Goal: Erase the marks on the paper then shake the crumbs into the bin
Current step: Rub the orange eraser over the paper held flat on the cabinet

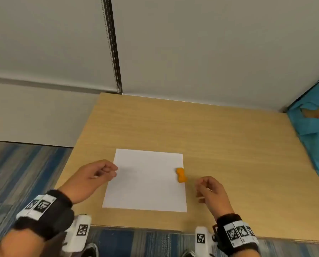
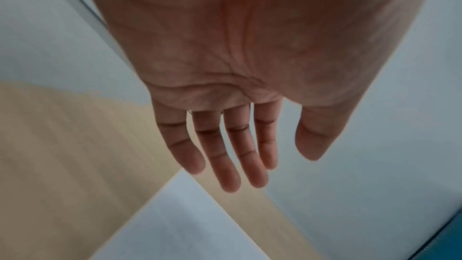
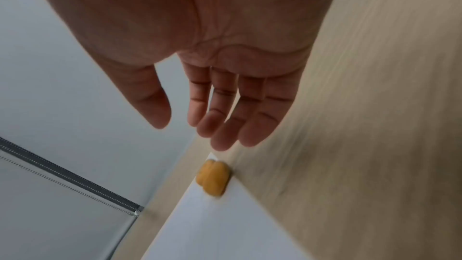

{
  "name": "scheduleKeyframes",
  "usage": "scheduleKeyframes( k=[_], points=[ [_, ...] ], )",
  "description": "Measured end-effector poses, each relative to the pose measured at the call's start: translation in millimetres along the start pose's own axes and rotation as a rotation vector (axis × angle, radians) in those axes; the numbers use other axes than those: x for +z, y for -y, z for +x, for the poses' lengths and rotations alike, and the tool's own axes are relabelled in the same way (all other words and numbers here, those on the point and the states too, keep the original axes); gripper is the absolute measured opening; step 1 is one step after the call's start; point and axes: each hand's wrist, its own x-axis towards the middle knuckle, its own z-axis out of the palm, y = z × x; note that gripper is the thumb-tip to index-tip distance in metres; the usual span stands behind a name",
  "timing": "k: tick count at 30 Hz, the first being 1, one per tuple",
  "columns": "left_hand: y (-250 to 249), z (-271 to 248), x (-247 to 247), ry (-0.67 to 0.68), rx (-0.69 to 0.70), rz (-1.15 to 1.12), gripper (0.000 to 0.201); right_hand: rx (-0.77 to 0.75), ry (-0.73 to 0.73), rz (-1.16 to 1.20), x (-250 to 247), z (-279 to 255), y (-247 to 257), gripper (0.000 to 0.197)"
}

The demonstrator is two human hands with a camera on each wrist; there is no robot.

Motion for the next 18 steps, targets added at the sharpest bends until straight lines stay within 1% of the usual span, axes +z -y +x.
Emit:
scheduleKeyframes(
  k=[2, 3, 4, 5, 6, 7, 9, 11, 12, 14, 16, 18],
  points=[
    [-2, 25, 5, 0.024, -0.008, 0.038, 0.017, 0.010, 0.007, -0.042, 16, 20, 1, 0.002],
    [-1, 39, 7, 0.023, -0.003, 0.052, 0.016, 0.016, 0.010, -0.072, 25, 29, 3, 0.008],
    [-2, 52, 9, 0.021, -0.003, 0.112, 0.017, 0.021, 0.010, -0.091, 34, 40, 3, 0.015],
    [0, 64, 11, 0.029, 0.021, 0.186, 0.020, 0.020, 0.005, -0.114, 42, 48, 0, 0.022],
    [1, 73, 13, 0.066, 0.042, 0.305, 0.026, 0.018, -0.005, -0.149, 48, 54, -4, 0.027],
    [5, 82, 13, 0.125, 0.059, 0.446, 0.036, 0.013, -0.022, -0.194, 51, 58, -7, 0.031],
    [13, 98, 12, 0.281, 0.047, 0.748, 0.059, -0.012, -0.035, -0.316, 52, 64, -10, 0.037],
    [17, 105, 13, 0.424, 0.023, 0.951, 0.074, -0.026, -0.013, -0.402, 52, 67, -10, 0.042],
    [18, 106, 14, 0.477, 0.018, 1.010, 0.079, -0.026, 0.007, -0.419, 52, 67, -10, 0.043],
    [21, 104, 19, 0.531, 0.035, 1.117, 0.085, -0.027, 0.047, -0.427, 50, 69, -7, 0.037],
    [24, 100, 26, 0.529, 0.062, 1.252, 0.090, -0.028, 0.086, -0.441, 47, 69, -2, 0.031],
    [22, 90, 33, 0.504, 0.083, 1.332, 0.095, -0.031, 0.108, -0.447, 45, 66, 2, 0.027]
  ],
)
